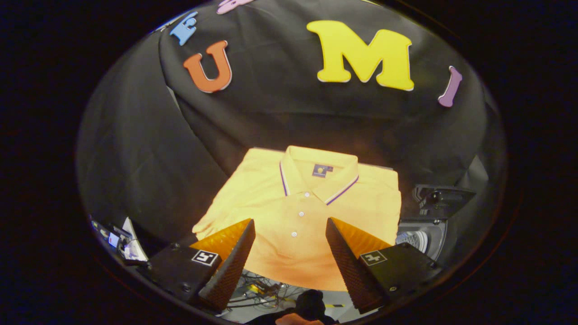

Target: Put the clothes into the washing machine and then close the washing machine lid.

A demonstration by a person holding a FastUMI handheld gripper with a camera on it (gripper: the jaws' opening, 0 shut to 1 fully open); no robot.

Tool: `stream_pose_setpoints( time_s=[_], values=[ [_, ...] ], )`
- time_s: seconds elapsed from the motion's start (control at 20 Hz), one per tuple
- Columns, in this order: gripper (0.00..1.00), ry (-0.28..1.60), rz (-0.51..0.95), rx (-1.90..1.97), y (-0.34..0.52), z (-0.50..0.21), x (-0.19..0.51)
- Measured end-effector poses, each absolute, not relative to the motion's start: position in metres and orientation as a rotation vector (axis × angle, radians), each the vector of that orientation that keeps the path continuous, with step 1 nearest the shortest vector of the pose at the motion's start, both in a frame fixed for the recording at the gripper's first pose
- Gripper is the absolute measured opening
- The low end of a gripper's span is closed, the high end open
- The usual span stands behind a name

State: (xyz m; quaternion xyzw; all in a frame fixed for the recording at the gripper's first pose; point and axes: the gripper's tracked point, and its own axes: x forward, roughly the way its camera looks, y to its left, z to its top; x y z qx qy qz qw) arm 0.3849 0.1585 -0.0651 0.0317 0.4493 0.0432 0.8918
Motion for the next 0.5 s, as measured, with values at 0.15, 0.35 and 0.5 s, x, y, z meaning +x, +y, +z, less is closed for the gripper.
stream_pose_setpoints(
  time_s=[0.15,0.35,0.5],
  values=[
    [0.99,1.079,0.067,0.081,0.158,-0.094,0.398],
    [0.98,1.224,0.028,0.101,0.158,-0.115,0.408],
    [0.99,1.26,-0.017,0.059,0.157,-0.122,0.421]
  ],
)
